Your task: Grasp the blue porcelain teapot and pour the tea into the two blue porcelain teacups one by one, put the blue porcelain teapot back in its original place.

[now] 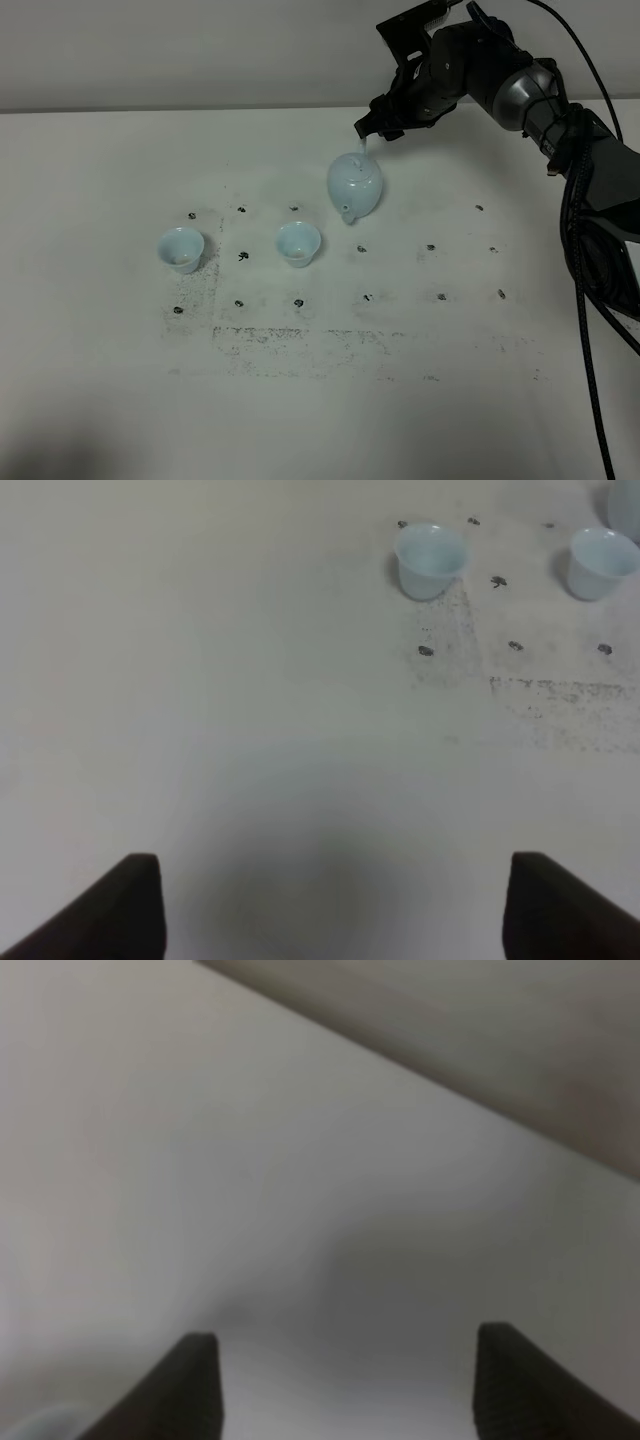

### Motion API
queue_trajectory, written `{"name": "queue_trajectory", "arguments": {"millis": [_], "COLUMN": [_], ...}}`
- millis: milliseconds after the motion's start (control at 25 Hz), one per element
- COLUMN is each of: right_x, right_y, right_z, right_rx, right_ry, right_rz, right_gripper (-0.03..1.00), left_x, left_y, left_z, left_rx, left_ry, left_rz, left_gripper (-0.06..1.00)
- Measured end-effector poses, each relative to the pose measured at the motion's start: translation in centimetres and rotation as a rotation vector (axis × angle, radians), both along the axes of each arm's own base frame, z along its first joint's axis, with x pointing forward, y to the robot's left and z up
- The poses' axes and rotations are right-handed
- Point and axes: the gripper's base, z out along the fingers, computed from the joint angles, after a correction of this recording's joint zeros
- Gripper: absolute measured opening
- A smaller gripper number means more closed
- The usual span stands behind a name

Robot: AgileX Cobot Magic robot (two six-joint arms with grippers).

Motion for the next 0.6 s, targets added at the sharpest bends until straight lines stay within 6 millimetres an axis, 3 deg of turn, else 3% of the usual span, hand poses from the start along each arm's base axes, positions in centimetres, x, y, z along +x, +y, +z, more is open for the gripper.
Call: {"name": "queue_trajectory", "arguments": {"millis": [200, 400, 600], "right_x": [0.2, 0.2, -0.7], "right_y": [0.1, 0.6, 1.1], "right_z": [0.6, 2.8, 1.7], "right_rx": [0.016, 0.096, 0.095], "right_ry": [-0.016, -0.039, 0.079], "right_rz": [-0.002, -0.002, 0.034], "right_gripper": [0.52, 0.52, 0.52], "left_x": [0.0, 0.0, 0.0], "left_y": [0.0, 0.0, 0.0], "left_z": [0.0, 0.0, 0.0], "left_rx": [0.0, 0.0, 0.0], "left_ry": [0.0, 0.0, 0.001], "left_rz": [0.0, 0.0, 0.0], "left_gripper": [0.66, 0.66, 0.66]}}
